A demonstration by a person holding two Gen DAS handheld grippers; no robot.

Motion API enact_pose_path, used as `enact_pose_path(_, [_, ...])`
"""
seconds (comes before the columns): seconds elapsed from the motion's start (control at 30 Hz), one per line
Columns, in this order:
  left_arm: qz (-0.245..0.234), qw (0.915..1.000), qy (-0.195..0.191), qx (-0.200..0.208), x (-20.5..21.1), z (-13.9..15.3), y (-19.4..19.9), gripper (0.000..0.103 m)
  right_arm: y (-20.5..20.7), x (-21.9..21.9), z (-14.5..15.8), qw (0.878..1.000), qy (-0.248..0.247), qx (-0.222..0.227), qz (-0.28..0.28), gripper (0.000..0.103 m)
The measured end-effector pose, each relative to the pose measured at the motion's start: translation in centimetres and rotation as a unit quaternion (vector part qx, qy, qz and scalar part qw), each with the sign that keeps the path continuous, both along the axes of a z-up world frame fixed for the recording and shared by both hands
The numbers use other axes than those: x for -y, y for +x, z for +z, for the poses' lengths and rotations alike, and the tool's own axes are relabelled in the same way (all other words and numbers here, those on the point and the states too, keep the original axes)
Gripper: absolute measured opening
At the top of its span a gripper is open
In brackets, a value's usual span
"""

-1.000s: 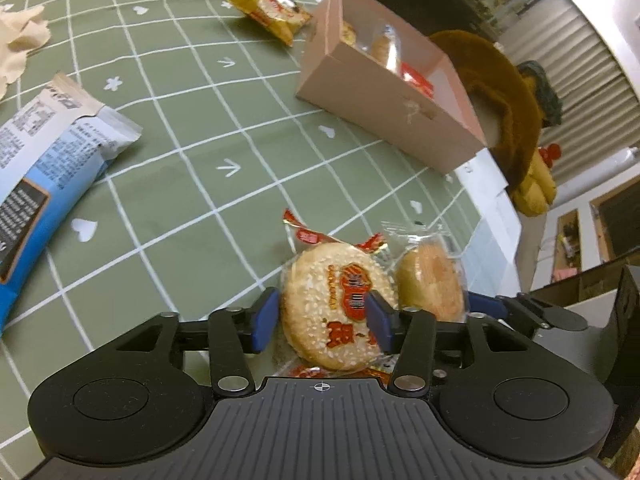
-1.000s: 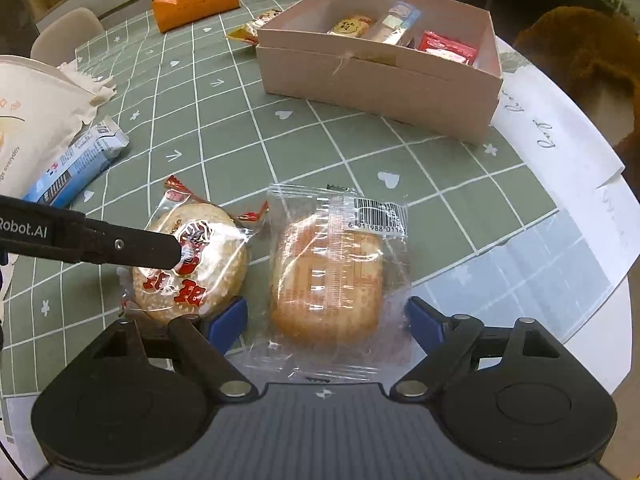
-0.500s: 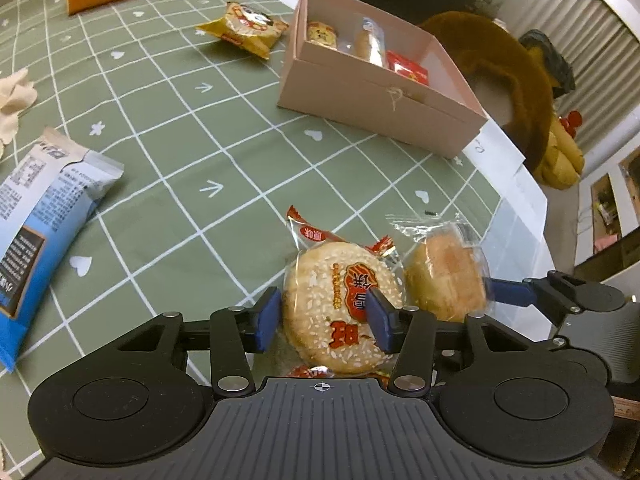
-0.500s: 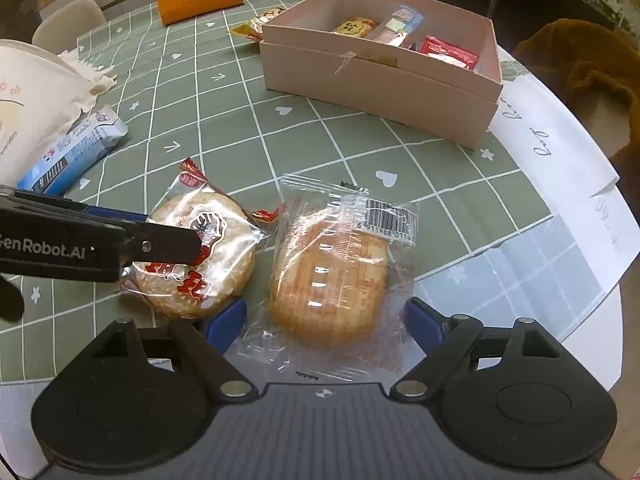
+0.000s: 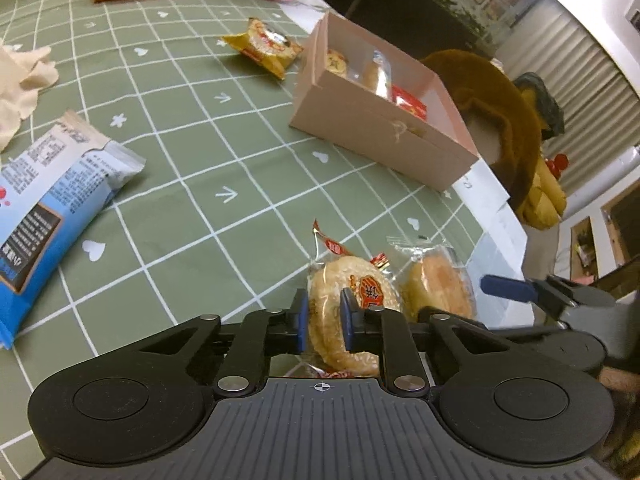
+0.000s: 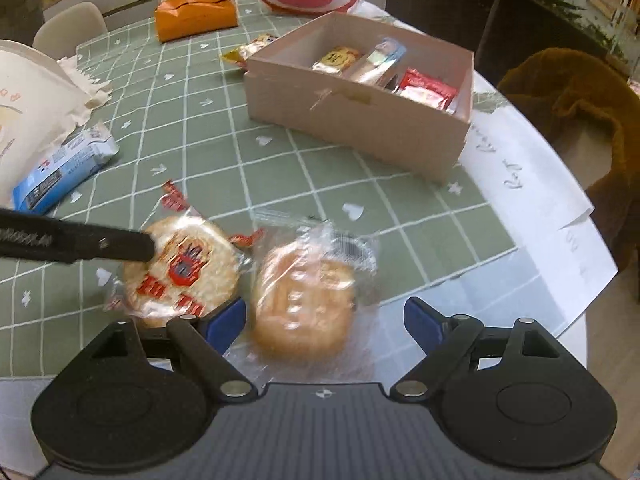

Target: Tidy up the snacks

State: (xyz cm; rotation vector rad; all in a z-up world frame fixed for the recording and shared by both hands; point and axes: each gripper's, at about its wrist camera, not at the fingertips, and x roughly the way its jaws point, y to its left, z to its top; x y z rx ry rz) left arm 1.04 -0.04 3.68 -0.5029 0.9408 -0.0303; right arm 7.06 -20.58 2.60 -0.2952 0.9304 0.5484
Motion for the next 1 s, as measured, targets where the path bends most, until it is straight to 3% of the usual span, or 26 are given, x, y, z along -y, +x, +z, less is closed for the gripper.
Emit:
enact_pose_path(0.37, [-0.024, 0.999, 0.015, 0.036, 1.2, 2.5, -0.3, 0.01, 1.3, 0.4, -1.4, 0.997, 0.033, -0.063, -0.023, 0.086])
enact_pose_path(0.47, [-0.029, 0.9986, 0.012, 0.044, 1.3, 3.0, -0.4, 0.01, 1.0, 0.5, -1.3, 0.997, 0.034, -0.063, -0.02, 0.072])
enact_pose_path(0.6, [-0.042, 0.9977, 0.015, 0.052, 1.6, 3.4, -0.6, 0.01, 0.7, 0.6, -0.8, 0.997, 0.037, -0.062, -0.015, 0.068])
enact_pose_path(0.77, [-0.019, 0.9993, -0.024, 0.019, -0.6, 2.3, -0.4, 0.011, 0.0, 0.8, 0.0, 0.998, 0.023, -0.046, -0.023, 0.069])
enact_pose_path(0.87, [-0.018, 0.9981, -0.054, -0.023, -2.1, 0.8, -0.1, 0.015, -0.8, 0.8, 1.1, 0.998, 0.038, -0.037, -0.018, 0.08])
enact_pose_path(1.0, [-0.006, 0.9982, -0.055, -0.021, -3.0, -0.2, -0.3, 0.017, -0.9, -0.9, 1.0, 0.998, 0.043, -0.036, -0.017, 0.084])
